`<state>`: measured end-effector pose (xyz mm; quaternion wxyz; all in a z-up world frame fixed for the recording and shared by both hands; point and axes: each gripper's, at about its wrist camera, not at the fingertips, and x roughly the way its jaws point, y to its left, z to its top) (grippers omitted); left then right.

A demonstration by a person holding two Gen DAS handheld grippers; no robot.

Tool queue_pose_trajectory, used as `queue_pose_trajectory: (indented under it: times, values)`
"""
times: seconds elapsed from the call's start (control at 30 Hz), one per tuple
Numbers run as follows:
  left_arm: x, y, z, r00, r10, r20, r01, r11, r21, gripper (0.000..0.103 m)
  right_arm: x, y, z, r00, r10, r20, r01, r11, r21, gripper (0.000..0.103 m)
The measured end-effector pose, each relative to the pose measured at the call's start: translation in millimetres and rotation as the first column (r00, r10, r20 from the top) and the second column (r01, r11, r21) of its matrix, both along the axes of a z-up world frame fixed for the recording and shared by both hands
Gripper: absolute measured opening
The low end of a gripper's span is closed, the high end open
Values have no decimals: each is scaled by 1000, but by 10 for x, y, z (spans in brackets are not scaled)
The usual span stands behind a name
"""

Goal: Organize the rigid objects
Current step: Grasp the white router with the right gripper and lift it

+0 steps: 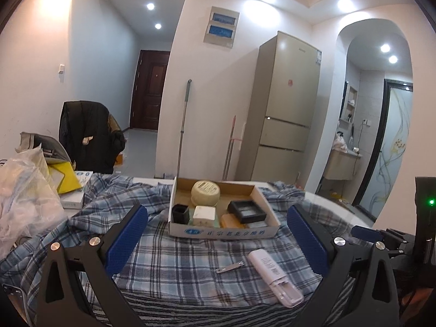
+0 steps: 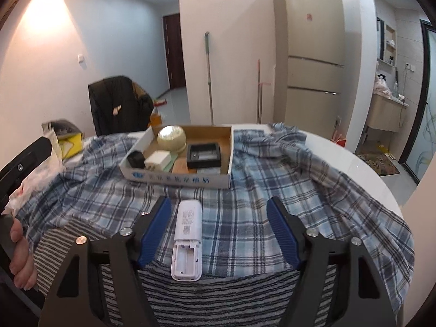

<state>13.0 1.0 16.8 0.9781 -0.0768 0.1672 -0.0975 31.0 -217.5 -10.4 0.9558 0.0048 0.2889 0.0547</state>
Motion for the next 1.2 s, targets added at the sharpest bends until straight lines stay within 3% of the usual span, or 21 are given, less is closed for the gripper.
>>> queue_pose_trajectory:
  times: [0.2,0.33,0.53,0.67,0.8,0.9,1.2]
  values:
    - [199,8,-293,997,2,-73,-2,1000,7,103,281,216,-224,995,68,-79,-67,998,14,66]
    - [367,-113,-583,983,43,-180,-21,992,121,103,480,291,-448,984,84,-159,-79,996,38,61]
    - [429,-201,-712,973,6,-229,29,988,149,103,616,326,-770,953,113,-280,-98,993,68,54]
    - [466,-178,-740,967,9,-255,27,990,137,103,630,414,-845,942,130,-309,-127,991,31,48]
    - [596,-58,-846,939,26,-342,2,997,82,103,668,429,-898,941,94,-325,-103,995,-9,40]
    - [607,-9,-863,936,29,-351,-9,998,57,103,683,416,-909,939,97,-330,-102,995,0,40]
    - [562,-26,-822,947,25,-319,-2,997,72,103,528,291,-760,939,75,-335,-83,996,-9,39]
